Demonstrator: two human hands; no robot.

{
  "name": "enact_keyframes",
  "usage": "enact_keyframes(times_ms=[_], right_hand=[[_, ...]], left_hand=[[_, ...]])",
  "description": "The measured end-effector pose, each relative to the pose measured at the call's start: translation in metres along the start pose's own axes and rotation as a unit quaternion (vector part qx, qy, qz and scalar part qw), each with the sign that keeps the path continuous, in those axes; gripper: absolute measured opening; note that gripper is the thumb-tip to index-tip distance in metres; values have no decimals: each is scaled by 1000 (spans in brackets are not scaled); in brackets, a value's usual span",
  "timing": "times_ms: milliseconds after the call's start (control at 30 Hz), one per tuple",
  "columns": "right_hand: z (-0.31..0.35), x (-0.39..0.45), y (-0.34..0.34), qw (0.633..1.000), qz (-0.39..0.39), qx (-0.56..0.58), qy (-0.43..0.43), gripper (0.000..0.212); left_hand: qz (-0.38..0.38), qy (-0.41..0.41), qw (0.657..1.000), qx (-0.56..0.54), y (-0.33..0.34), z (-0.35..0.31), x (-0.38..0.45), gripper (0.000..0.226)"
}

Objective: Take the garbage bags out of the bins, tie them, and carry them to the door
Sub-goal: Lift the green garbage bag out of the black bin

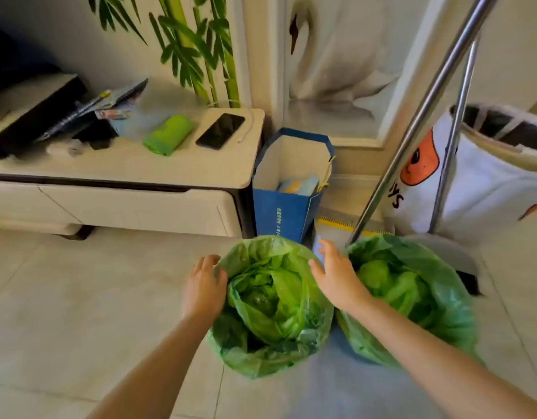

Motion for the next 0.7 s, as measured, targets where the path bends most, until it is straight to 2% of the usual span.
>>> enact_keyframes(times_ms=[100,267,400,467,567,633,700], right_hand=[[-12,10,19,1000,5,22,21,58],[-28,20,37,998,-24,21,53,54],[-34,22,47,992,1,-4,128,47],[-31,21,48,986,8,-1,164,51],[-33,14,51,974,6,65,215,59],[-37,2,54,961,19,127,244,69],[-43,-9,59,933,33,224,280,78]], left_hand=[[-17,-29,997,-72,20,18,12,28],[10,-74,982,-176,45,40,15,29],[18,-129,964,-231,52,54,2,36],[35,-186,941,-282,54,61,-12,42],[115,-282,887,-348,60,71,-37,54],[157,-317,855,-380,60,74,-57,54],[183,-328,826,-420,57,75,-72,49]])
Point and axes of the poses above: each hand's wrist, its own x-axis towards the middle knuckle, its own y-axis out of the palm, z = x × y, the point moved 5 cm from there along x, towards the middle knuckle, and after that the axes turned 12 degrees about x, right-handed, at the moved point
